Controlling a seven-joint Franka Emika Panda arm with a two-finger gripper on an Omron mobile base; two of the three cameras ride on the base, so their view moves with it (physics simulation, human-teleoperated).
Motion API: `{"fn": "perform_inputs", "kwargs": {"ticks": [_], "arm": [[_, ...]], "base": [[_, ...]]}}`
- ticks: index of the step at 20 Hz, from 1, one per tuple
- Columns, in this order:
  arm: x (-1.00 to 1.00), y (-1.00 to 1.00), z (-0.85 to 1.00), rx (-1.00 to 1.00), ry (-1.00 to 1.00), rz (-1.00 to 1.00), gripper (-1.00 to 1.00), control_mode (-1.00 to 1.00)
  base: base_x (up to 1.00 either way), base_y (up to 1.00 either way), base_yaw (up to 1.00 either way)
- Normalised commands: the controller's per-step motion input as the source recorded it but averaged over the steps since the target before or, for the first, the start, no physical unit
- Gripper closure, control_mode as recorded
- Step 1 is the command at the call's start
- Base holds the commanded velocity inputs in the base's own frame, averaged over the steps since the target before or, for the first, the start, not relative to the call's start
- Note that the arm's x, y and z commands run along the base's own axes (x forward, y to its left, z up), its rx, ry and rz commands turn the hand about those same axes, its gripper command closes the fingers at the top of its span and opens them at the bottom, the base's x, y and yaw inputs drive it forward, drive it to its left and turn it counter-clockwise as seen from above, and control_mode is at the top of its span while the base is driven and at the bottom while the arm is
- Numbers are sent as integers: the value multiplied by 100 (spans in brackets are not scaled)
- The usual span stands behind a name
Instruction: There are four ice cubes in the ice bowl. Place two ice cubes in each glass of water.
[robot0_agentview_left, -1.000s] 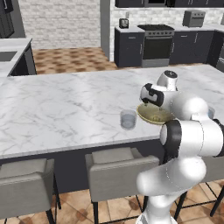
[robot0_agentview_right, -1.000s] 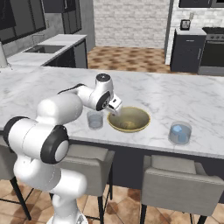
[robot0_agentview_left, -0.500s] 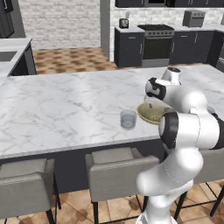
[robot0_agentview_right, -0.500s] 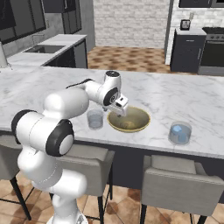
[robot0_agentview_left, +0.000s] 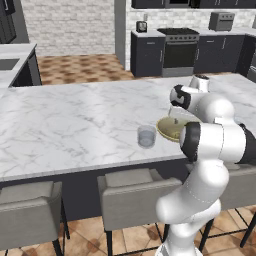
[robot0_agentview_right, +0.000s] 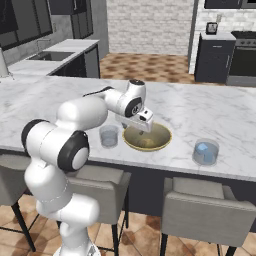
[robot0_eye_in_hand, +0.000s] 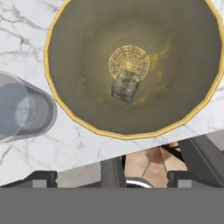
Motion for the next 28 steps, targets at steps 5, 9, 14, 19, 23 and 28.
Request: {"fn": "perform_inputs", "kwargs": {"ticks": [5,9,14,19,23,28], "arm": [[1,-10,-24,0,1,4,-100,-100],[13,-6,-24,0,0,4,-100,-100],[25,-4,-21,0,0,4,-100,-100],[31,-4,-22,0,1,5,-100,-100],[27,-11,-25,0,4,2,-100,-100],[24,-9,-22,0,4,0,-100,-100]], "base": [[0,0,0],[0,0,0],[0,0,0],[0,0,0],[0,0,0],[0,0,0]]}}
